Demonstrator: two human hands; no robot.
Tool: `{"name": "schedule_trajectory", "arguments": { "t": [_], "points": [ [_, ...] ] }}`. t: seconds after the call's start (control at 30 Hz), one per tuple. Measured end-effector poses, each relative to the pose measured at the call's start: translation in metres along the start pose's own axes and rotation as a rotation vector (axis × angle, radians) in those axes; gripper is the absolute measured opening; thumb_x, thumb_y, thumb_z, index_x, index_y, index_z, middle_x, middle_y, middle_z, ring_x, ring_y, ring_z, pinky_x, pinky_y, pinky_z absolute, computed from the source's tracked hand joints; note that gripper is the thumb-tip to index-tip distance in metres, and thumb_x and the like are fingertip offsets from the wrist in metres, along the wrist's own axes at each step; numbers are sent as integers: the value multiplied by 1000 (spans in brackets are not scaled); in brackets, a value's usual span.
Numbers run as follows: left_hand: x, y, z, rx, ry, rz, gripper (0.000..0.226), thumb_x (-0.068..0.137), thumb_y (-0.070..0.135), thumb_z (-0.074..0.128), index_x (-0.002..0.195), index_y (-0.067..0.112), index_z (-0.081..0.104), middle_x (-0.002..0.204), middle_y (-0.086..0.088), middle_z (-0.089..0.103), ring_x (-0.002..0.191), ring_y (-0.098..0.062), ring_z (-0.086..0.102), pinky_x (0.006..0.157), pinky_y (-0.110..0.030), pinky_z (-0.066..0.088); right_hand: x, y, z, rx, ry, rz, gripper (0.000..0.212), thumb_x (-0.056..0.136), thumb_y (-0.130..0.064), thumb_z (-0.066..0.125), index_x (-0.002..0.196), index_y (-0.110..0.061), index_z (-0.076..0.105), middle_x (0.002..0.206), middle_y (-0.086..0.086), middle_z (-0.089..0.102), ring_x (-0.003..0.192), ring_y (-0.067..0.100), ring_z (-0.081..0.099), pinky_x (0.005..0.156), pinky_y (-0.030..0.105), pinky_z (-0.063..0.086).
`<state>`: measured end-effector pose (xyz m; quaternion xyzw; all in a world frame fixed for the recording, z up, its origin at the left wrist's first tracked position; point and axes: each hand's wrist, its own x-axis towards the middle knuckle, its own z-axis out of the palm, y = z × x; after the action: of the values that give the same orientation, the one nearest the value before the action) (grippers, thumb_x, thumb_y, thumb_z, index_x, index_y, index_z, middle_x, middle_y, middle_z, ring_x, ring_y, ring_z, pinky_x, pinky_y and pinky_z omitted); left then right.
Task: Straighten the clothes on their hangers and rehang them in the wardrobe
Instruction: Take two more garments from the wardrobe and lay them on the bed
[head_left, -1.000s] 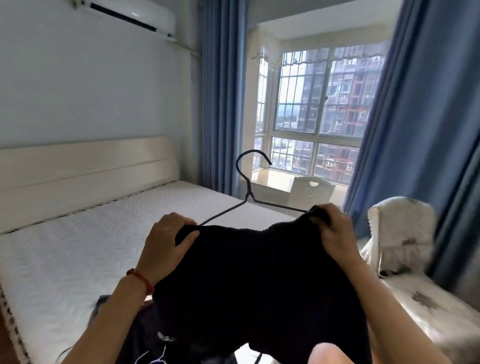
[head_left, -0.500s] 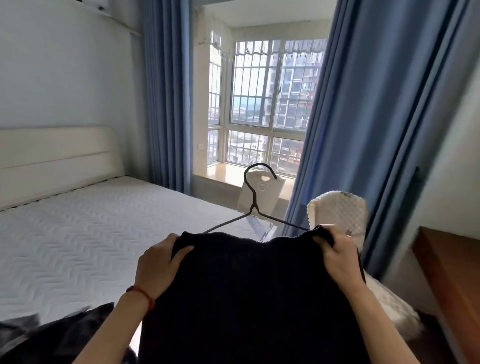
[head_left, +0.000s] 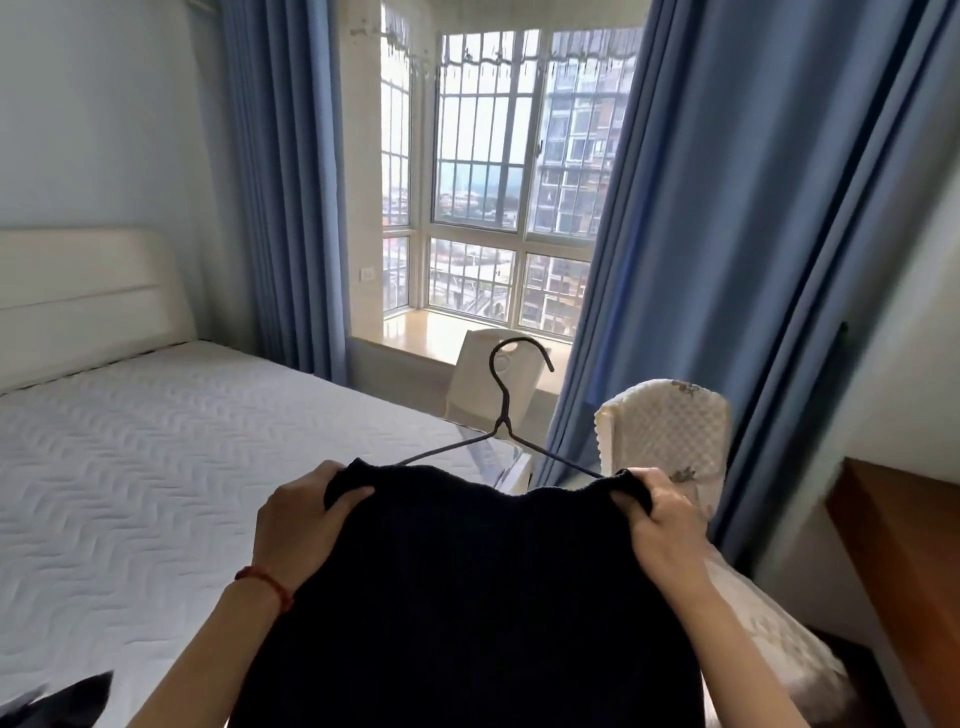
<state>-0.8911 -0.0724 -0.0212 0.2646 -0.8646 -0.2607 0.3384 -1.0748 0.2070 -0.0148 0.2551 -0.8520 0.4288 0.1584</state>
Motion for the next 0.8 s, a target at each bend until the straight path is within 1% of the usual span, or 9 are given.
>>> {"name": "schedule_trajectory", "arguments": {
  "t": [0.1,0.17,0.27,0.43,0.53,0.6,0.67,0.73,0.8],
  "points": [
    [49,-16,39,-30,-27,-31,20,82,39,61,90,22,62,77,2,69,71,-16,61,66,-27,46,51,20,31,-4,-41,4,15,84,-6,63,98,-10,65,88,-4,59,87,16,52,69,13,29],
    [85,-26,65,-53,-30,-73,18,81,41,61,89,24,62,77,3,70,73,-16,63,69,-31,50,92,31,51,6,-87,16,15,84,-7,63,98,-14,65,90,-4,61,89,17,55,76,18,32],
    [137,-33,101,-72,-26,-102,14,81,38,63,86,25,62,75,4,68,71,-16,61,62,-23,44,158,45,81,16,-122,4,15,84,-8,63,96,-17,64,89,-6,61,88,15,56,78,23,35],
    [204,-35,148,-92,-10,-130,10,79,34,66,78,28,59,66,7,65,65,-13,59,58,-17,40,241,76,120,15,-137,-27,14,83,-5,64,94,-13,64,86,-7,60,85,12,54,78,17,36],
    [238,-41,186,-50,-12,-152,10,78,33,68,80,26,60,63,10,62,62,-11,58,56,-16,38,291,105,149,24,-163,-36,13,82,-2,65,93,-10,66,81,-13,56,82,12,53,74,3,34],
    [259,-46,211,-10,11,-168,14,77,32,69,81,20,63,60,10,60,59,-14,57,53,-17,38,327,124,174,31,-178,-52,13,80,-1,65,91,-9,67,82,-8,58,82,15,55,71,-1,34],
    [276,-49,234,13,38,-208,14,76,31,71,78,20,63,56,13,56,56,-12,54,51,-17,36,361,144,199,45,-215,-75,13,80,-1,65,91,-8,68,86,-6,59,84,18,58,71,5,33],
    [290,-47,256,-1,73,-251,15,76,31,71,70,29,57,54,14,56,55,-8,54,51,-18,35,396,162,222,65,-259,-117,14,80,-1,64,92,-7,68,90,-1,62,86,18,57,75,12,33],
    [304,-41,275,-15,114,-308,26,76,35,71,64,41,49,50,14,56,57,-6,56,51,-20,35,432,174,240,74,-299,-146,15,81,-1,63,94,-4,69,96,7,66,87,20,57,79,17,35]
  ]
}}
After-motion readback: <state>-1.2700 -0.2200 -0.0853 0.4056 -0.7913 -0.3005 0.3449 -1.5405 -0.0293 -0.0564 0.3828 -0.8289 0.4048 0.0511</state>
